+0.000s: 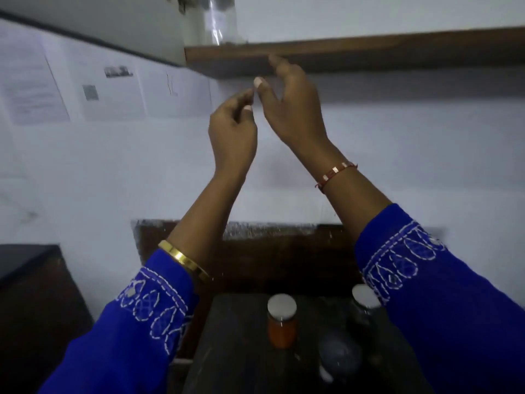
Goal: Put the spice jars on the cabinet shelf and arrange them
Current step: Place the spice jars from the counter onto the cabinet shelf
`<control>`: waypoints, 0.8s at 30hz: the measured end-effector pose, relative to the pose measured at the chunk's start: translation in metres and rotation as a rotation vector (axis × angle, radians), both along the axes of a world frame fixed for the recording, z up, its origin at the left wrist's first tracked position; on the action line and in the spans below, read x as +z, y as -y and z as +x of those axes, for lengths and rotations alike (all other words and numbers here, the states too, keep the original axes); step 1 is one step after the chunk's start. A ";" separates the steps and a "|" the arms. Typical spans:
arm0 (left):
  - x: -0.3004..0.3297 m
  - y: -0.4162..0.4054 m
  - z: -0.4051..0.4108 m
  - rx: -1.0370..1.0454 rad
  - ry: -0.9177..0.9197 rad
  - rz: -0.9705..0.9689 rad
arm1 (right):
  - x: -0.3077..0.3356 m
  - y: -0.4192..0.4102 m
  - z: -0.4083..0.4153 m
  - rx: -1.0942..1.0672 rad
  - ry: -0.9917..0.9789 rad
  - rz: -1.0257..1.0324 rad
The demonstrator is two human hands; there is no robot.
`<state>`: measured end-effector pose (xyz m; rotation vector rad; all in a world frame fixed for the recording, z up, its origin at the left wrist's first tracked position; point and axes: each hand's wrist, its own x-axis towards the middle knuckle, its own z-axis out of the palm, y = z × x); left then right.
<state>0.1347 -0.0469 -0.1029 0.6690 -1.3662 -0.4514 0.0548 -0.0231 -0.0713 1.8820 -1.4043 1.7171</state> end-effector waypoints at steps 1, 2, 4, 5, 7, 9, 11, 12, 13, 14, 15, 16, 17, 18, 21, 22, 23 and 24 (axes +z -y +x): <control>-0.014 -0.008 -0.003 -0.001 -0.002 0.034 | -0.014 -0.007 -0.002 -0.016 0.020 0.034; -0.030 -0.016 -0.006 0.000 -0.001 0.068 | -0.031 -0.014 -0.006 -0.036 0.033 0.071; -0.059 -0.031 -0.010 -0.005 0.015 0.127 | -0.063 -0.029 -0.013 -0.050 0.064 0.141; -0.073 -0.037 -0.011 -0.014 0.028 0.156 | -0.079 -0.035 -0.017 -0.045 0.082 0.176; -0.101 -0.046 -0.013 -0.027 0.058 0.216 | -0.112 -0.043 -0.025 -0.036 0.105 0.245; -0.126 -0.052 -0.015 -0.024 0.085 0.266 | -0.142 -0.047 -0.032 -0.035 0.122 0.317; -0.148 -0.054 -0.016 -0.023 0.103 0.305 | -0.167 -0.050 -0.036 -0.032 0.140 0.379; -0.157 -0.055 -0.016 -0.025 0.113 0.322 | -0.178 -0.051 -0.037 -0.028 0.151 0.408; -0.167 -0.055 -0.015 -0.023 0.127 0.339 | -0.188 -0.052 -0.039 -0.021 0.165 0.434; -0.176 -0.055 -0.015 -0.018 0.143 0.357 | -0.197 -0.054 -0.040 -0.012 0.180 0.456; -0.184 -0.054 -0.014 -0.016 0.157 0.379 | -0.206 -0.055 -0.041 -0.004 0.190 0.478; -0.193 -0.054 -0.015 -0.016 0.174 0.402 | -0.215 -0.056 -0.042 0.001 0.195 0.499; -0.202 -0.055 -0.014 -0.015 0.192 0.424 | -0.223 -0.058 -0.043 0.003 0.198 0.519; -0.211 -0.055 -0.015 -0.015 0.208 0.445 | -0.232 -0.058 -0.044 0.004 0.206 0.539; -0.239 -0.057 -0.017 -0.034 0.246 0.510 | -0.260 -0.060 -0.052 0.005 0.242 0.621; -0.248 -0.059 -0.019 -0.048 0.268 0.537 | -0.270 -0.061 -0.056 -0.001 0.250 0.657; -0.259 -0.060 -0.022 -0.065 0.291 0.571 | -0.280 -0.062 -0.059 -0.013 0.257 0.694; -0.269 -0.062 -0.025 -0.084 0.314 0.608 | -0.289 -0.064 -0.063 -0.028 0.263 0.735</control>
